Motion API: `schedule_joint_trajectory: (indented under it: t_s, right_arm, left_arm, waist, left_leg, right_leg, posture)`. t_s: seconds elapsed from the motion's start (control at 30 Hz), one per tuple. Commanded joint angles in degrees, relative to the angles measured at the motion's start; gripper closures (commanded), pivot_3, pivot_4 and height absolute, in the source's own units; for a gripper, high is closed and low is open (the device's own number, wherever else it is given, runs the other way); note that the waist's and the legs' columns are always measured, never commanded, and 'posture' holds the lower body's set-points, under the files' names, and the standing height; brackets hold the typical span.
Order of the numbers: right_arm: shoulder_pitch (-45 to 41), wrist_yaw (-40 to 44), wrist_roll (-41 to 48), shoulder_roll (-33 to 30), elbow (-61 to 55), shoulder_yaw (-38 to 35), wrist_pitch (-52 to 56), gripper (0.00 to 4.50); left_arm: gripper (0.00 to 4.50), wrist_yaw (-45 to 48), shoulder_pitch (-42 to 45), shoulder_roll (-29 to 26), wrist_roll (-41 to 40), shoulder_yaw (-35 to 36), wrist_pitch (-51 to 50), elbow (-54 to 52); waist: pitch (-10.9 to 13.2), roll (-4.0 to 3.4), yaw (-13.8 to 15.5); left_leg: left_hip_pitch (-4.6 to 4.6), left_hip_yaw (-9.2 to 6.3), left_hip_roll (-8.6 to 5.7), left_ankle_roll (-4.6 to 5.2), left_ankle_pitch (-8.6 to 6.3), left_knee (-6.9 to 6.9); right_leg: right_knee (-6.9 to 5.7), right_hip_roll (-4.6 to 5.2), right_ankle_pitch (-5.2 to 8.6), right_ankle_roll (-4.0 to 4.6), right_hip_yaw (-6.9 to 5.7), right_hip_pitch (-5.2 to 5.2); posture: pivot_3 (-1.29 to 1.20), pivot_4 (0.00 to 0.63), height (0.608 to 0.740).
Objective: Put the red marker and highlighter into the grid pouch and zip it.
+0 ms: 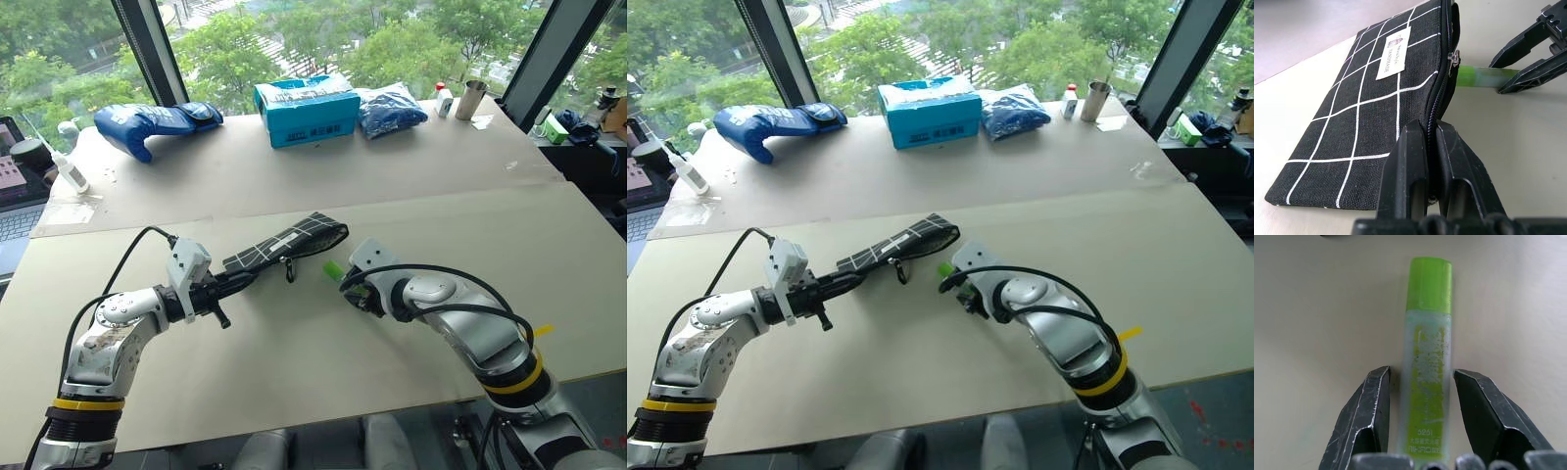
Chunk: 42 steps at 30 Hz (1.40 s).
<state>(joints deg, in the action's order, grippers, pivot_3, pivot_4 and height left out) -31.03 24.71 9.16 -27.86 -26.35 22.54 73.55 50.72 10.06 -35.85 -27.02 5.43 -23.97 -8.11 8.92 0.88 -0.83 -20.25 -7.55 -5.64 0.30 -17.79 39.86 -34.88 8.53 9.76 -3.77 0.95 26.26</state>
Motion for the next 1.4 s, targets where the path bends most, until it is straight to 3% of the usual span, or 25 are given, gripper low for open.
schedule_joint_trajectory:
  t_s: [0.03, 0.17, 0.2, 0.37, 0.57, 0.67, 1.07, 1.4]
  right_arm:
    - [1.1, -1.0, -1.3, -0.8, 1.4, 0.6, -2.7, 2.42]
    - [1.4, 1.0, -0.4, -2.3, 1.6, 0.4, -4.7, 3.46]
    - [1.4, 1.5, 0.0, -2.6, 1.5, 0.3, -5.0, 3.5]
    - [0.5, 3.5, 0.3, -5.1, 1.3, -1.0, -6.9, 3.5]
    - [-3.3, 14.4, -0.7, -15.1, -3.1, -3.7, -28.4, 3.5]
    - [-6.8, 21.0, -1.5, -20.5, -4.7, -3.1, -32.8, 3.5]
    - [-12.6, 20.7, -13.6, -17.4, 7.2, 3.0, -38.9, 3.5]
    - [-7.2, 28.6, -9.1, -20.8, 3.3, -3.4, -44.3, 3.5]
  left_arm:
    - [4.5, -0.2, -0.2, -0.1, 0.1, 0.8, 1.0, -1.6]
    - [4.5, -0.2, 0.0, -0.2, 0.1, 0.9, 1.1, -1.5]
    - [4.5, -0.2, 0.0, -0.2, 0.1, 0.9, 1.2, -1.5]
    - [4.5, -0.1, 0.3, -0.2, 0.2, 0.8, 1.3, -1.1]
    - [4.5, 0.1, 1.0, 0.0, 0.2, 0.5, 1.3, -0.5]
    - [4.5, 0.3, 1.4, 0.1, 0.4, 0.3, 1.4, 0.0]
    - [4.5, -0.4, 0.3, 1.0, 0.6, 0.0, 1.2, -1.7]
    - [4.5, -0.3, 0.1, 0.8, 0.3, 0.5, 1.4, -1.5]
  waist:
    - [0.0, 0.0, 0.0]
    - [0.0, 0.0, 0.0]
    - [0.0, 0.0, 0.1]
    - [0.0, 0.0, 0.1]
    - [0.0, 0.02, 0.1]
    - [0.1, 0.0, -0.1]
    - [0.1, 0.03, 0.2]
    - [0.1, 0.03, 0.0]
  left_leg:
    - [0.02, 0.0, 0.0, 0.0, 0.0, 0.0]
    - [0.06, 0.02, 0.0, -0.01, 0.0, 0.0]
    - [0.06, 0.02, 0.0, -0.01, 0.01, 0.01]
    - [0.05, 0.02, 0.0, 0.0, 0.0, 0.01]
    - [0.04, 0.06, -0.11, 0.0, 0.0, 0.0]
    - [0.03, 0.12, -0.08, 0.0, 0.0, -0.02]
    - [-0.01, 0.23, 0.17, -0.02, -0.03, 0.0]
    - [-0.02, 0.23, 0.19, 0.0, -0.04, -0.05]
  right_leg:
    - [0.01, 0.0, 0.0, 0.0, 0.0, -0.01]
    - [0.03, -0.01, 0.0, 0.0, 0.0, -0.02]
    - [0.04, -0.01, 0.0, 0.0, -0.01, -0.03]
    - [0.04, -0.01, 0.0, 0.01, 0.0, -0.04]
    - [0.17, -0.01, 0.0, 0.0, -0.02, -0.02]
    - [0.23, -0.03, 0.0, 0.0, -0.03, 0.0]
    - [0.57, -0.11, -0.16, 0.11, -0.09, -0.02]
    - [0.74, -0.12, -0.22, 0.08, -0.09, -0.03]
  posture:
    - [0.0, 0.15, 0.74]
    - [0.0, 0.15, 0.74]
    - [0.0, 0.15, 0.74]
    - [0.0, 0.15, 0.74]
    - [0.0, 0.15, 0.74]
    - [0.0, 0.15, 0.74]
    - [0.0, 0.15, 0.74]
    - [0.0, 0.15, 0.74]
